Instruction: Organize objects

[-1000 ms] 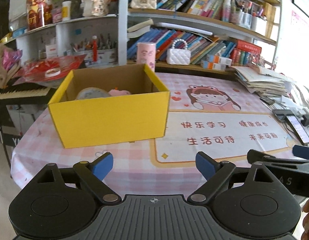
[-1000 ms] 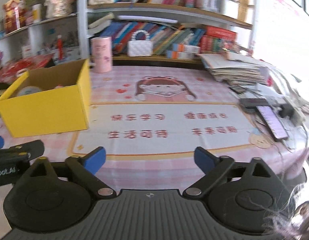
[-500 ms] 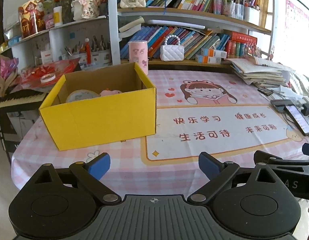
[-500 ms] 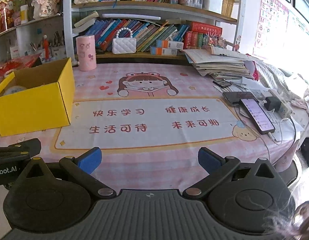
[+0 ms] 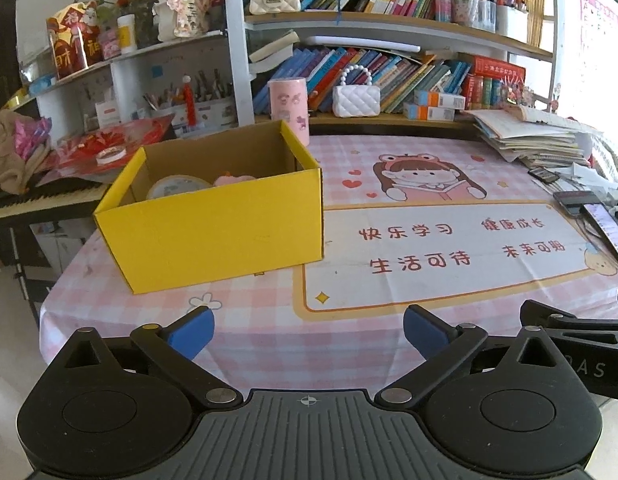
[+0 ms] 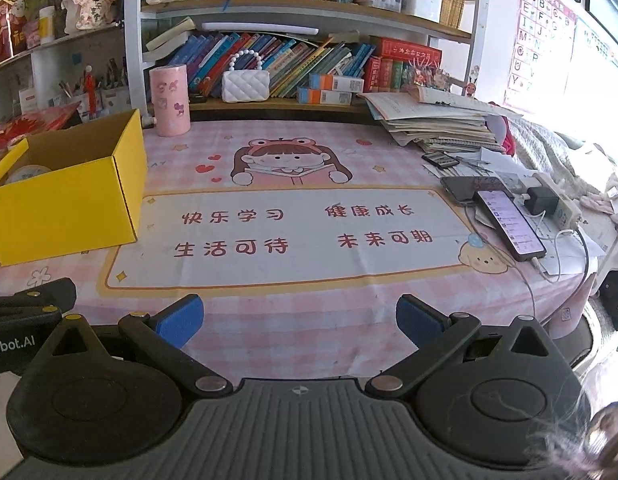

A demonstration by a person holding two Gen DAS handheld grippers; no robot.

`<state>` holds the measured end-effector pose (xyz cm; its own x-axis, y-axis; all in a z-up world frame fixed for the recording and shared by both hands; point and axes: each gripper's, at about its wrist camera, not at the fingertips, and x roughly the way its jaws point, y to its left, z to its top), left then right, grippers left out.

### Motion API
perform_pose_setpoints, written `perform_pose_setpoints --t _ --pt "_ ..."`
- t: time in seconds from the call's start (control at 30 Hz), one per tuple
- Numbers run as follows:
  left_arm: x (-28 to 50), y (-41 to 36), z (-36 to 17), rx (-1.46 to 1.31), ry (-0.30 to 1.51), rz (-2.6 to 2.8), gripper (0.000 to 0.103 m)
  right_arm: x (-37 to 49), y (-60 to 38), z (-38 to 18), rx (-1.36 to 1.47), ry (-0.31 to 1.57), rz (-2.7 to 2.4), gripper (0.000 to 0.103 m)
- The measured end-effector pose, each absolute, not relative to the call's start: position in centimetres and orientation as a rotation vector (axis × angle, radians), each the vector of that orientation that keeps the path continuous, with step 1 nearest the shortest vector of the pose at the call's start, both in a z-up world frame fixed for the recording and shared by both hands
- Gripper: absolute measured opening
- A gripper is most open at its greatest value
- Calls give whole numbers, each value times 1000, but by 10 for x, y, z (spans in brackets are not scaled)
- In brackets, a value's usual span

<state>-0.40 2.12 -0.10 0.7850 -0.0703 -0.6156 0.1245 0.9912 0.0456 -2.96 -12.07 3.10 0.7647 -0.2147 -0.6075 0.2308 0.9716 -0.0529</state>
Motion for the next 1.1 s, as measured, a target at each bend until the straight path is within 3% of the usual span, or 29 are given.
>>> perform_pose_setpoints --t 1.1 --pt "-5 26 -5 48 693 -110 103 -31 -117 27 14 677 -240 103"
